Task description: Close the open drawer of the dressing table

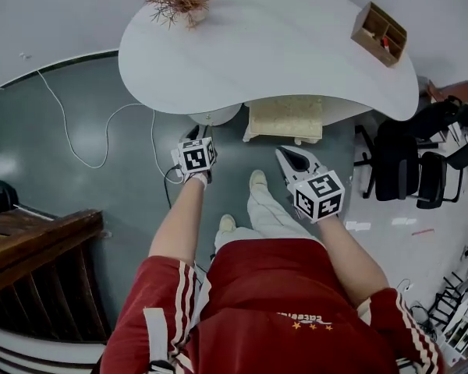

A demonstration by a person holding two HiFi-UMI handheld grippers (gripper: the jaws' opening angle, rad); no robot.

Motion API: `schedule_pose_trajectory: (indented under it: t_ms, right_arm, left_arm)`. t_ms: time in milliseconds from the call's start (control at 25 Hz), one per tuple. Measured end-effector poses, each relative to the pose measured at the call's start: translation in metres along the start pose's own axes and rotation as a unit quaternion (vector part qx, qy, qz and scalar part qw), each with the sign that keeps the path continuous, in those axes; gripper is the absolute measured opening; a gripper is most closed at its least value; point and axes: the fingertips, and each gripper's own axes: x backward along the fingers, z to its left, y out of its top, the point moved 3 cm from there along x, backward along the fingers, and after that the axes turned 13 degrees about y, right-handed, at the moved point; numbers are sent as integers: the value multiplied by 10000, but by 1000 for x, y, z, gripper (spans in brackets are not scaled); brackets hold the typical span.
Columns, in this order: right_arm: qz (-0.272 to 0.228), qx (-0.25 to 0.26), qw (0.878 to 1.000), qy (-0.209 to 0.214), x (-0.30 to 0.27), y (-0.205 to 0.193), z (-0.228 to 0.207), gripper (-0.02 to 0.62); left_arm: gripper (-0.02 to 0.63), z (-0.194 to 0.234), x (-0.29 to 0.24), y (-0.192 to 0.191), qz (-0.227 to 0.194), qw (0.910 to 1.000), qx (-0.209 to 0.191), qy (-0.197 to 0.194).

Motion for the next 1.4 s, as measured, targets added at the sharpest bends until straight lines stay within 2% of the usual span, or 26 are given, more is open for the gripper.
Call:
schedule_pose_trajectory:
  t_ms: [200,400,600,880,1120,1400]
  right_arm:
    - [-86,254,9996,74,5,33,17,5]
    - [-218,371,9989,183,12,57,40,5]
    - [-277,502,9980,280,13,71,63,5]
    - [-577,702,9949,430,22,89,111,5]
    - [-855,849,9916,469,43,105,153,5]
    - [-1362,1013,9852,255,80,143,182,5]
  left_arm:
    - [129,-1,55,20,-395,9990,-109,-153]
    - [121,0,113,40,-777,9966,-15,-272]
    - [120,3,168,61,-1211,9918,-106,-395]
    - [120,18,255,67,-1676,9840,-128,-586]
    - [118,22,338,77,-2186,9710,46,-962]
    - [118,11,424,77,-2623,9527,-450,-1465]
